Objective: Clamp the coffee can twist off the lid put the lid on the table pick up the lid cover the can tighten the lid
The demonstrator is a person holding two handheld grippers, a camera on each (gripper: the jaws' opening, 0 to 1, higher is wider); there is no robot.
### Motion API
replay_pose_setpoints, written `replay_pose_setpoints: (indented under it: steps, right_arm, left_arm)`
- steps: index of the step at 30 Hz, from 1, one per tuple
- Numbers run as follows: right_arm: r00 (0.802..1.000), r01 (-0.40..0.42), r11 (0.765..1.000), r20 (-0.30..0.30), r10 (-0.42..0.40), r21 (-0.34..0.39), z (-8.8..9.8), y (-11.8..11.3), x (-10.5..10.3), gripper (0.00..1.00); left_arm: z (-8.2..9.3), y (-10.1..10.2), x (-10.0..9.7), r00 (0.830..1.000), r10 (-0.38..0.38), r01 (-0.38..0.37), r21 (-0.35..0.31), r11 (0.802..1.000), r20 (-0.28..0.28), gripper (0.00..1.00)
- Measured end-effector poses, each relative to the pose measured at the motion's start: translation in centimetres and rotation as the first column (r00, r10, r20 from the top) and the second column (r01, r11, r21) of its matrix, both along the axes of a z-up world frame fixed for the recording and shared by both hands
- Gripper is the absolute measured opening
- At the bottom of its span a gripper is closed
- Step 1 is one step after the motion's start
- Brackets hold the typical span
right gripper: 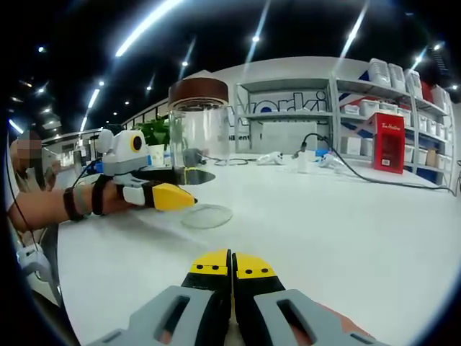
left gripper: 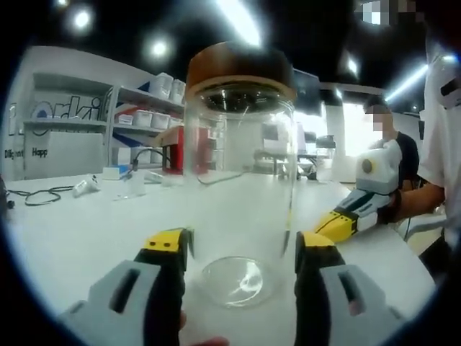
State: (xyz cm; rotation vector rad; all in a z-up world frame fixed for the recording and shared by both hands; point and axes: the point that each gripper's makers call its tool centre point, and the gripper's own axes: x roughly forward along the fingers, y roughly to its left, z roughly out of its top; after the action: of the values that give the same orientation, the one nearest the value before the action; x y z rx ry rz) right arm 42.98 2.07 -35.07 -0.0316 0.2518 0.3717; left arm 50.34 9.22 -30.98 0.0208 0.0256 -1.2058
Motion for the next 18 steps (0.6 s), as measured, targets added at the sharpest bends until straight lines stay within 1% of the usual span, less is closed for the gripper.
replay_pose_setpoints:
  steps: [4, 12, 18]
  right_arm:
    - [1.000, 0.000, 1.000, 0.000, 0.000, 0.000, 0.00, 0.00, 0.01, 0.00]
    - [1.000, -0.001, 1.000, 0.000, 0.001, -0.001, -0.02, 0.02, 0.00, 0.00]
    - [1.000, 0.005, 1.000, 0.003, -0.005, 0.000, 0.04, -0.06, 0.01, 0.00]
  left_arm:
    - [0.10, -0.32, 0.05, 1.000, -0.001, 0.001, -0.005, 1.000, 0.001, 0.52]
    - [0.10, -0.27, 0.16, 1.000, 0.002, -0.002, -0.011, 1.000, -0.004, 0.51]
    - [-0.01, -0.32, 0.26, 1.000, 0.014, -0.014, -0.004, 1.000, 0.009, 0.49]
